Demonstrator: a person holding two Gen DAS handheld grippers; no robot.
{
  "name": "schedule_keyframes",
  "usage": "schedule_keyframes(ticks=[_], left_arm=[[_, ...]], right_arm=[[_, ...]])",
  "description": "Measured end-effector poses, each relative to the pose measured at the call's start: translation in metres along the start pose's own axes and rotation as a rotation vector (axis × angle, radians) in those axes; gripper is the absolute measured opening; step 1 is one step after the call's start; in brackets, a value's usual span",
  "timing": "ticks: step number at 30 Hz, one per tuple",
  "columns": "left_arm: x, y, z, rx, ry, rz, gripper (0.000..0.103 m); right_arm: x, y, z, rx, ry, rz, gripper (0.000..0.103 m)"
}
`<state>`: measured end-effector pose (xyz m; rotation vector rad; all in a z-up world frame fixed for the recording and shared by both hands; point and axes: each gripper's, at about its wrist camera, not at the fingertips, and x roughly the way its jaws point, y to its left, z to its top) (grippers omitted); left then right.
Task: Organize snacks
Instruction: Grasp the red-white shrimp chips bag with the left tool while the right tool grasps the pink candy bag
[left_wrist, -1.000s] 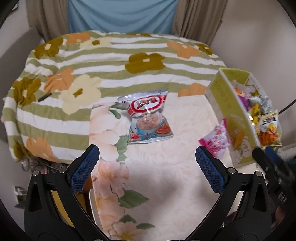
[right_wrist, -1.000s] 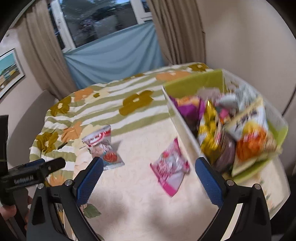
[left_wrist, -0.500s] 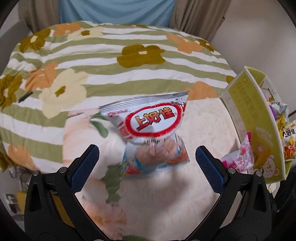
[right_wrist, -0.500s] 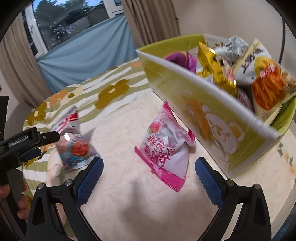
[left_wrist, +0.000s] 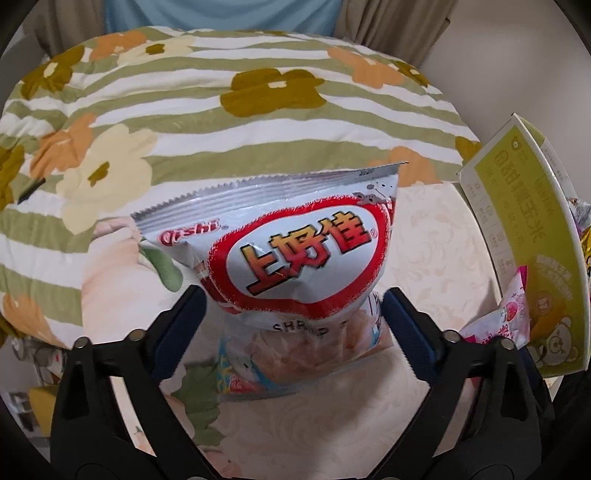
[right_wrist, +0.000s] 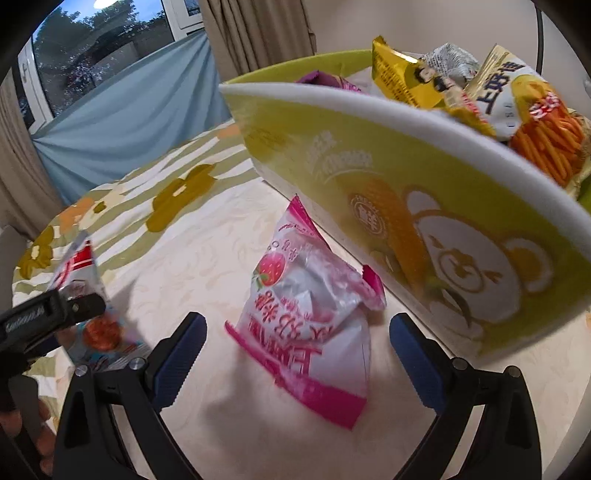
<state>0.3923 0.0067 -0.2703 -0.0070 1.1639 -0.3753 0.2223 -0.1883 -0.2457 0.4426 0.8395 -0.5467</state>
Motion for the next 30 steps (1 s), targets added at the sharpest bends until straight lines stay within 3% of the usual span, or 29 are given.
schedule_keyframes(ticks=[2,6,13,17,24,30], left_arm=[[0.0,0.001,0.001,0.0,-0.002,-0.02,0.083],[0.001,-0.003,0.002,0.038,-0.009,-0.01,0.081],[-0.002,0.001,0.004,0.047,-0.003,-0.023,0.068],[-0.006,0.002,-0.001,0.055,0.003,-0.022,0.066],[-0.014,0.007,-0.014,0.037,0.033,-0.026,0.066],[-0.022,0.009,-0.03,0.03,0.056,-0.031,0.066]], right_arm=[[0.005,0.003,0.002,-0.009,-0.007,-0.018,0.099],[0.013,0.007,0.007,-0.03,-0.001,-0.038,0.099],[0.023,0.01,0.009,-0.032,0.037,-0.023,0.098],[0.032,0.014,0.012,-0.061,0.065,-0.011,0.083],[0.038,0.016,0.016,-0.099,0.065,-0.009,0.079],[0.034,0.021,0.013,-0.173,0.077,0.008,0.066]])
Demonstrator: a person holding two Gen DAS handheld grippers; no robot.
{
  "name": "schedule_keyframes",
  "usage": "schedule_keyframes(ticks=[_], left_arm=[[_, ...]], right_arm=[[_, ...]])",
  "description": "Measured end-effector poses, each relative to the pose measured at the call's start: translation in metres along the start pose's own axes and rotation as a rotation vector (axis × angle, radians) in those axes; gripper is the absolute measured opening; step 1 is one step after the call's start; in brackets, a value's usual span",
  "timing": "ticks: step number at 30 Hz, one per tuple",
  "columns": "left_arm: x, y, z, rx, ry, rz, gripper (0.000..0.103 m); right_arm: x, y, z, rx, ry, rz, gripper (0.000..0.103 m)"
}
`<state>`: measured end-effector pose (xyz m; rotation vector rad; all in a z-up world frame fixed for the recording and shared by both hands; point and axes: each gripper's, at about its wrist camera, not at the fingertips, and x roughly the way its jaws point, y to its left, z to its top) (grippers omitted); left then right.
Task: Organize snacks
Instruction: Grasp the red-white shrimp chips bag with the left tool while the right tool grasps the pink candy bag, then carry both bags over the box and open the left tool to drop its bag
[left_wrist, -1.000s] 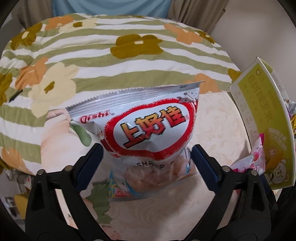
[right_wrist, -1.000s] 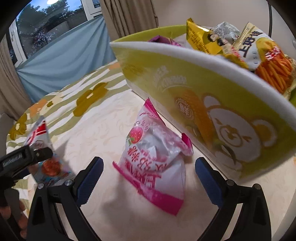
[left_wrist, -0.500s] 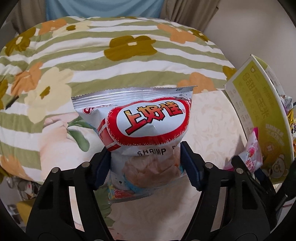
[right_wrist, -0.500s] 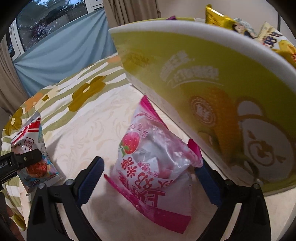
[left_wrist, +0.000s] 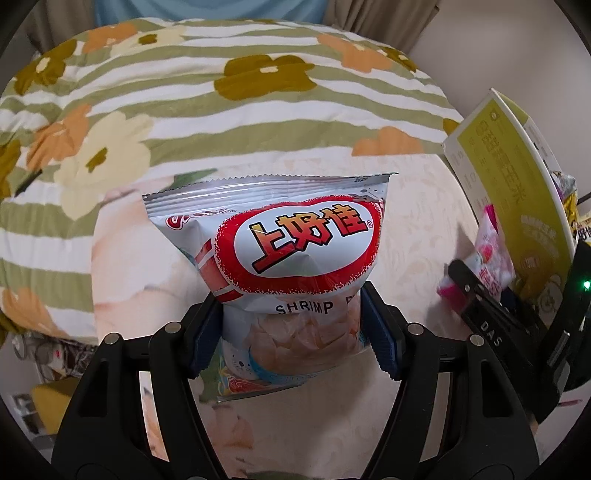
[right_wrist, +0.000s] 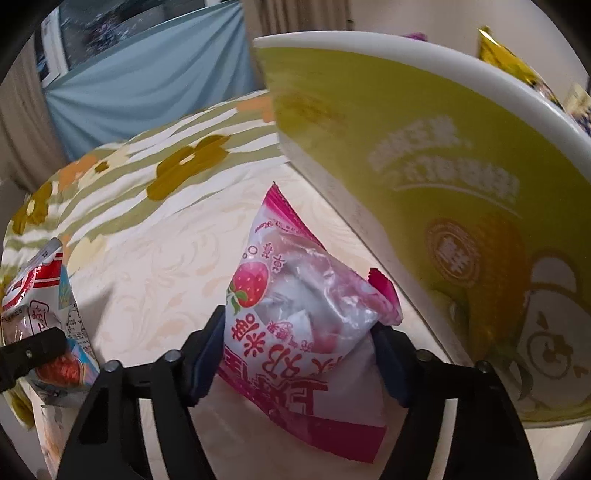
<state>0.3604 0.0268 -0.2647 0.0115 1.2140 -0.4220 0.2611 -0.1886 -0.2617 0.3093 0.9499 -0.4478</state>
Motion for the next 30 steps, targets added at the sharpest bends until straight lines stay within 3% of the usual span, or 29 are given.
schedule_keyframes(ticks=[5,13,18,24,30], left_arm=[[-0.007,0.002,-0.007,-0.009,0.001,0.0,0.066],[-0.037,0.004,-0.01,-0.034,-0.025,0.008,0.066],[-0.069,-0.007,-0.006,-0.03,-0.06,-0.002,0.066],[-0.114,-0.043,0.004,0.004,-0.13,0.009,0.066],[-0.15,-0.099,0.016,-0.009,-0.203,-0.002,0.066]], right_arm=[[-0.002,0.011,0.001,-0.066,0.018,0.075,0.05],[-0.019,0.033,0.004,-0.135,0.036,0.209,0.047],[-0.053,0.04,0.016,-0.153,0.028,0.29,0.047],[-0.105,0.028,0.043,-0.174,-0.047,0.346,0.047],[-0.152,-0.013,0.075,-0.193,-0.111,0.407,0.047]])
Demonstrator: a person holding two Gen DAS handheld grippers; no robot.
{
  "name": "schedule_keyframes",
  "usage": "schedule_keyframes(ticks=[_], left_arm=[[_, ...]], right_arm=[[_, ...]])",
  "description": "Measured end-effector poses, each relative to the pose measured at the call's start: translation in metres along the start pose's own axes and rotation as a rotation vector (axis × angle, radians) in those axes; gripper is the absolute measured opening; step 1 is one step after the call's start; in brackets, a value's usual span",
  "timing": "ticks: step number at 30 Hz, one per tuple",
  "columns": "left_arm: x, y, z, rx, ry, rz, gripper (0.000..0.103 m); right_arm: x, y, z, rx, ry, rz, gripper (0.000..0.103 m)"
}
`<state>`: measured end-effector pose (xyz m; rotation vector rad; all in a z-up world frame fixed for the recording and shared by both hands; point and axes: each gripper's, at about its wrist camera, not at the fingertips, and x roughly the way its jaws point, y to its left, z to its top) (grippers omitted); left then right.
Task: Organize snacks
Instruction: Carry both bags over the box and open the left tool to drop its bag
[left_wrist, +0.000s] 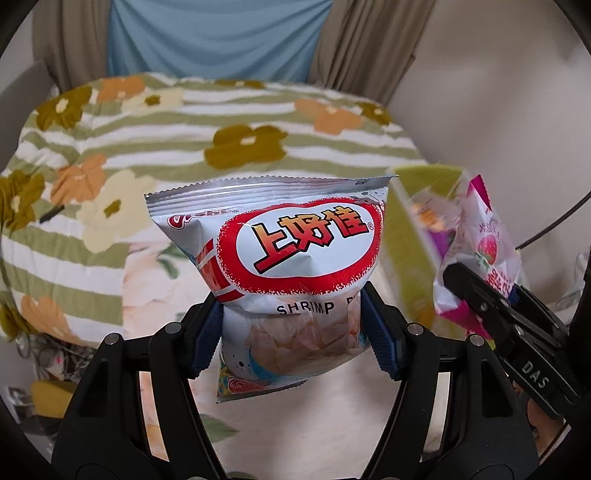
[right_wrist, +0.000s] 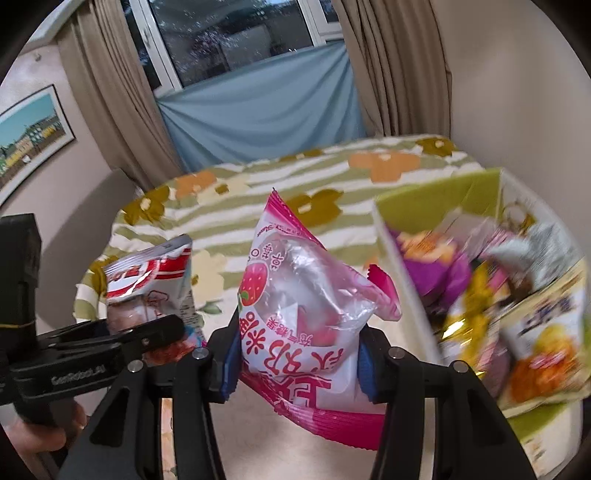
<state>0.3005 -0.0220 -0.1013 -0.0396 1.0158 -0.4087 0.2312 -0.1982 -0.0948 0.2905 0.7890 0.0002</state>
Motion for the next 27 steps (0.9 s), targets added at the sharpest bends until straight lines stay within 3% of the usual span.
schedule_keyframes(ticks=[8,12,18,22,27], left_arm=[[-0.005,-0.123,0.031,0.036,-0.07,-0.065,0.066],[0.014,-0.185,0.045,0.054,-0.076,-0.084,0.066],[0.053,-0.247,0.049,0.051,-0.049,-0.061,0.067],[0.079,-0.266,0.047,0.029,0.0,-0.032,0.097],[0.074,-0.262,0.032,0.005,-0.01,-0.028,0.099]], right_arm=[[-0.061,-0.077,0.038,-0.06,-0.031,-0.012,0.047],[-0.085,-0.121,0.05,-0.091,-0.058,-0.049,0.047],[-0.1,-0.174,0.058,-0.1,-0.075,-0.051,0.047],[-0.101,-0.199,0.061,-0.095,-0.067,-0.042,0.047],[-0.1,-0.224,0.067,-0.068,-0.065,-0.026,0.047]])
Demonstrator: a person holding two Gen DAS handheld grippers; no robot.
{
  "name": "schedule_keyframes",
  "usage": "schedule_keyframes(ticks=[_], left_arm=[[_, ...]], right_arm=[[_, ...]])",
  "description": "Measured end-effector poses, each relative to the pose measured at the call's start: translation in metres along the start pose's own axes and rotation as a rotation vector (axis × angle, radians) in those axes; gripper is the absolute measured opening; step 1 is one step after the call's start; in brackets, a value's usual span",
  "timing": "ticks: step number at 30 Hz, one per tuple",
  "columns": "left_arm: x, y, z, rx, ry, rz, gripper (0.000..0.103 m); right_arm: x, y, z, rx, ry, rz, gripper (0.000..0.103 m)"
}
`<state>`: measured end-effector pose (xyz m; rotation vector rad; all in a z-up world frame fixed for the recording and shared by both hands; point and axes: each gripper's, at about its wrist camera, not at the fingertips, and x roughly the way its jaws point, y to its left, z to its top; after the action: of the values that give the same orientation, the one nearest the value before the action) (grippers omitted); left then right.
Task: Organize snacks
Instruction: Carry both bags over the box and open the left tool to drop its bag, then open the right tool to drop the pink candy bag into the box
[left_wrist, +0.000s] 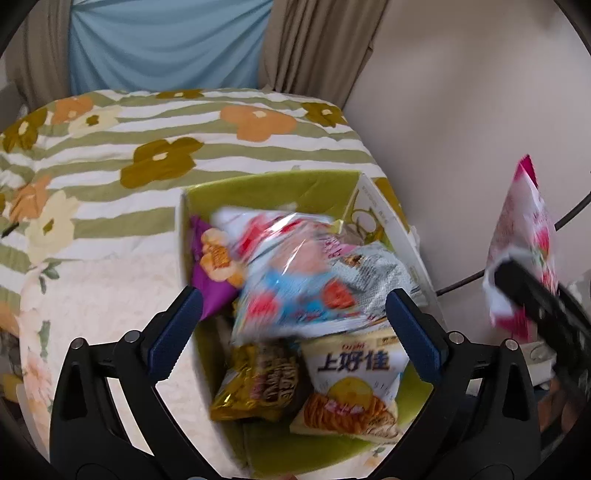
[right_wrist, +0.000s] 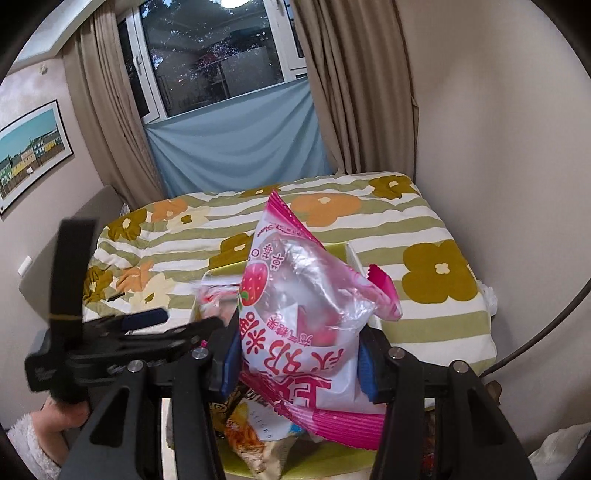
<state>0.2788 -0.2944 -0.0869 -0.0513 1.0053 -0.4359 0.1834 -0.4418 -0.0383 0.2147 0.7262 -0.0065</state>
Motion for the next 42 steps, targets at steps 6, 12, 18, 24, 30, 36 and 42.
schedule_keyframes(ticks=[6,12,18,24,30,36,42], left_arm=[[-0.019,0.023,-0.025,-0.053,-0.018,0.042,0.099],[-0.034,0.041,-0.035,-0.093,-0.022,0.092,0.099],[-0.042,0.053,-0.042,-0.128,-0.021,0.12,0.099],[-0.048,0.053,-0.061,-0.108,-0.02,0.171,0.099],[-0.056,0.058,-0.075,-0.103,-0.025,0.173,0.099],[-0.081,0.064,-0.08,-0.078,-0.059,0.165,0.099],[-0.14,0.069,-0.089,-0.035,-0.139,0.181,0.099]], right_arm=[[0.009,-0.007,0.003,-0.019,0.013,0.033,0.047],[0.031,-0.007,0.021,-0.067,0.069,0.071,0.047],[0.069,-0.001,0.036,-0.128,0.154,0.095,0.053],[0.073,0.0,0.01,-0.094,0.179,0.07,0.098],[0.056,0.005,-0.016,-0.075,0.172,0.05,0.098],[0.03,0.021,-0.02,-0.072,0.129,0.029,0.098],[-0.02,0.048,-0.019,-0.08,0.055,0.011,0.098]])
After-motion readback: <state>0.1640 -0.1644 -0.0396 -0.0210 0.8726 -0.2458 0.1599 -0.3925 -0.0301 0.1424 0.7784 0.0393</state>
